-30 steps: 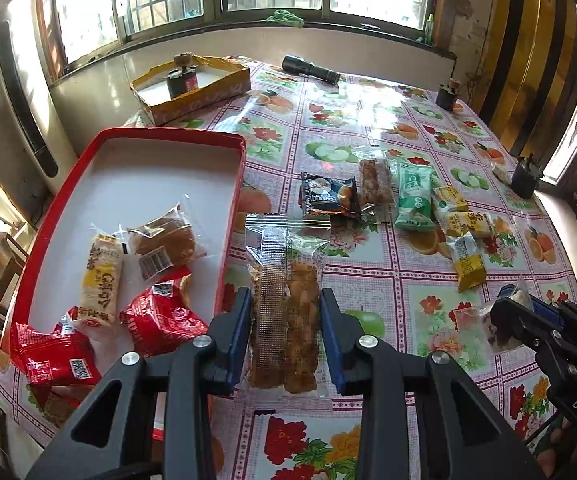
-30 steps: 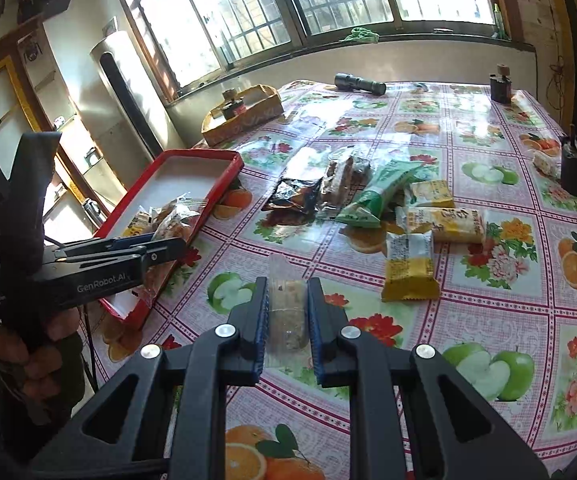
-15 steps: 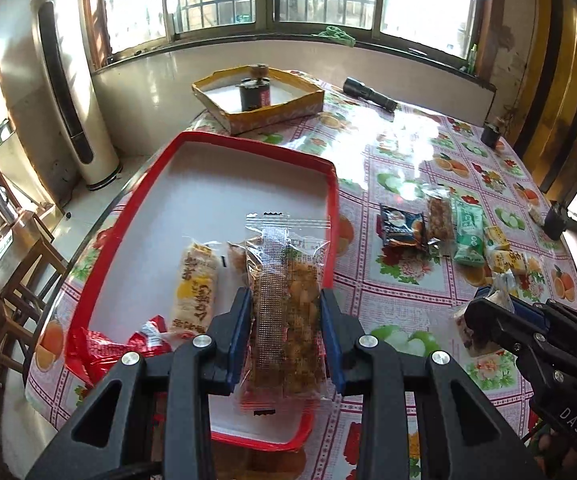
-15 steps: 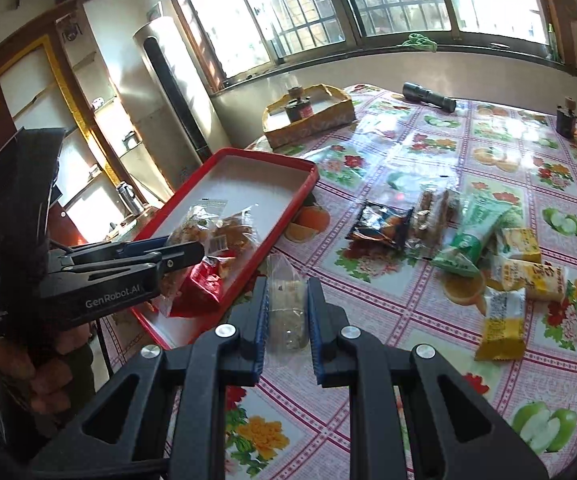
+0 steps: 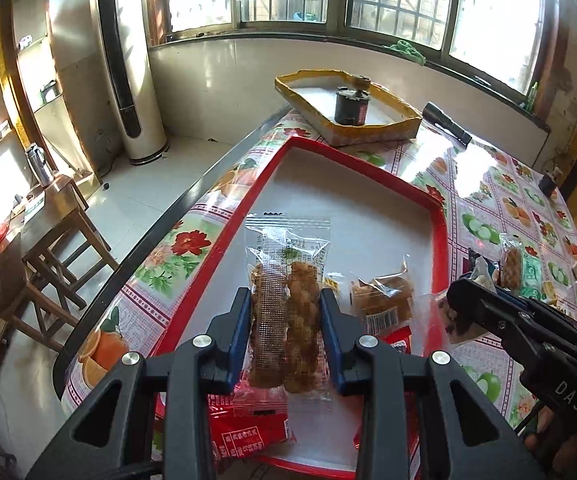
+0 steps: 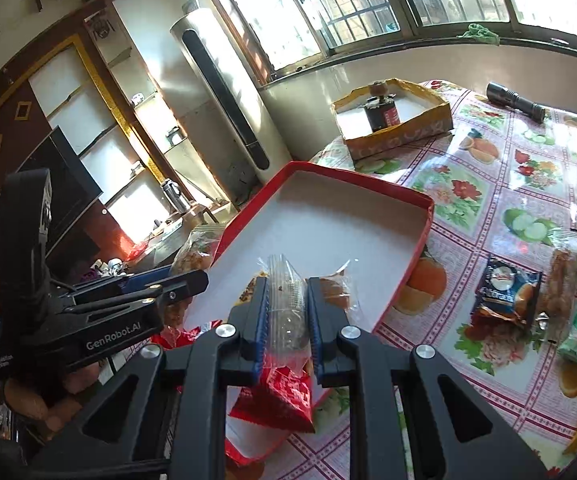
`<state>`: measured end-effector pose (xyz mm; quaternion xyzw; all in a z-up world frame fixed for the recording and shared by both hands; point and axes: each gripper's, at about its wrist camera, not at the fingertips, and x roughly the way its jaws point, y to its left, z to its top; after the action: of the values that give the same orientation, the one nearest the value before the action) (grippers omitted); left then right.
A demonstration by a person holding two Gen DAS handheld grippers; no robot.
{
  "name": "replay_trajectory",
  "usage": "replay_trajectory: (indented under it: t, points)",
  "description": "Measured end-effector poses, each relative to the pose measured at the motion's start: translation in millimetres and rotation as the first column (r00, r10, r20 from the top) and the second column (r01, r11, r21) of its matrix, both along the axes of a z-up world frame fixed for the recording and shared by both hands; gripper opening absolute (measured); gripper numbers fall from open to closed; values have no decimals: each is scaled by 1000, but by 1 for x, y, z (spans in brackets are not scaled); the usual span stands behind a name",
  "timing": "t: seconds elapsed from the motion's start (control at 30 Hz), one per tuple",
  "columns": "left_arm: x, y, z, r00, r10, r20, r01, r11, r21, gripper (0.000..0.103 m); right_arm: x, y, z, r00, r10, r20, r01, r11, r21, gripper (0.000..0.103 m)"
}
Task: Organize snacks
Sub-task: 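Carry the brown-stick bag and white-cake bag over the tray with both grippers, then open both grippers to drop the two bags into the tray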
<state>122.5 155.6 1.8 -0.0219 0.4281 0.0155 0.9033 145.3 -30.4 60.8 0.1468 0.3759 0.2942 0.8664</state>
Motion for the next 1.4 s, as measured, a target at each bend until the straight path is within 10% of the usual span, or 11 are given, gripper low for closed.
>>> replay_trajectory:
  t: [0.93,1.4]
  points:
    - [21,-5,-27,997,21,-70,-19,999,33,36,41,28,-48,985,75,-158,-66,996,63,24]
    - [-6,-35,-5,998,55,7,-54,995,-86,53,1,-47,-22,986,-146,-86,153,985,84,78]
